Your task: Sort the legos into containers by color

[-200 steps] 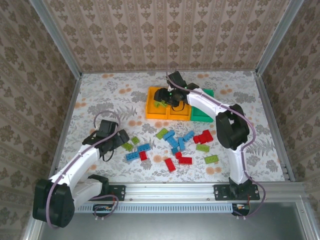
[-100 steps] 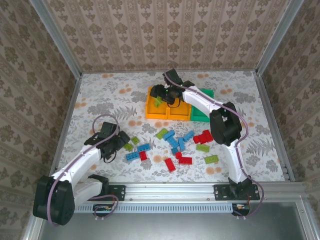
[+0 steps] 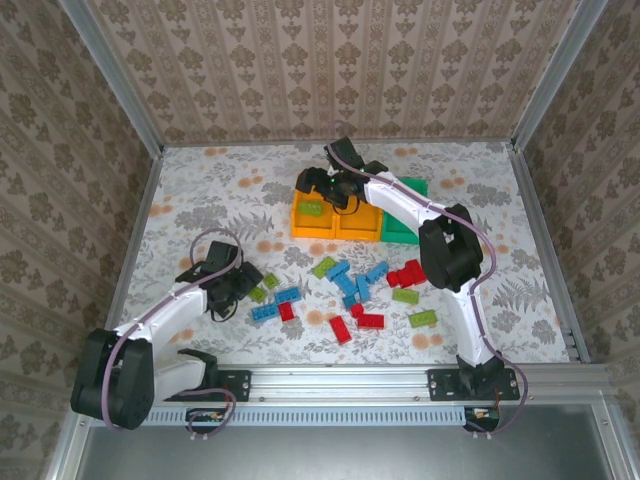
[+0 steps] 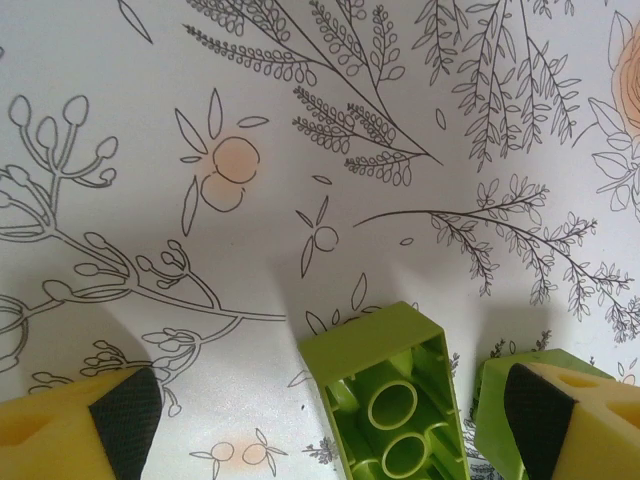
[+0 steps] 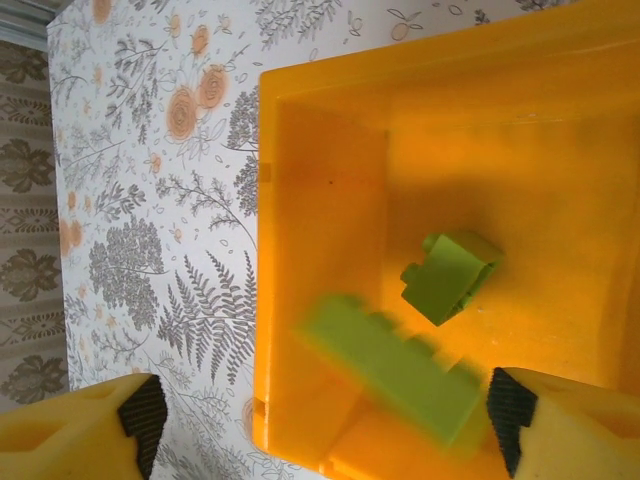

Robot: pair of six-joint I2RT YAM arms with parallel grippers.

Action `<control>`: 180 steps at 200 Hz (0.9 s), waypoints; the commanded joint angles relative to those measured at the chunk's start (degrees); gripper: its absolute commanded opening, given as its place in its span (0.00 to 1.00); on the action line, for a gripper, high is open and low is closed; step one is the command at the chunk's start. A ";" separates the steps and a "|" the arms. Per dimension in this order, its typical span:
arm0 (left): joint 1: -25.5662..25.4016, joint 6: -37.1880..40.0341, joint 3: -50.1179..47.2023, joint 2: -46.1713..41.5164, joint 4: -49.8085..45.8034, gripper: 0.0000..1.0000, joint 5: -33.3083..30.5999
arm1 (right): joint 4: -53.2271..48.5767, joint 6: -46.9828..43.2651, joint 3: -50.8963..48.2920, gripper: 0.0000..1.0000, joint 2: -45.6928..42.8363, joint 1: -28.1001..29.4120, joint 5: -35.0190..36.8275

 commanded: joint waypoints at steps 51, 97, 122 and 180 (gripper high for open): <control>-0.40 -1.16 1.21 3.54 4.15 0.84 1.98 | -1.04 -1.59 -2.54 0.90 -2.85 -0.16 -0.63; -0.40 -1.39 1.96 4.28 4.70 0.84 1.88 | -0.62 -3.61 -8.21 0.90 -8.46 -0.25 0.58; -0.45 -1.13 3.04 5.44 4.77 0.83 2.40 | -2.11 -5.41 -11.74 0.91 -11.77 -0.38 2.45; -3.07 -3.85 4.21 7.08 4.23 0.82 2.17 | -1.54 -9.14 -21.35 0.91 -22.18 -0.43 7.13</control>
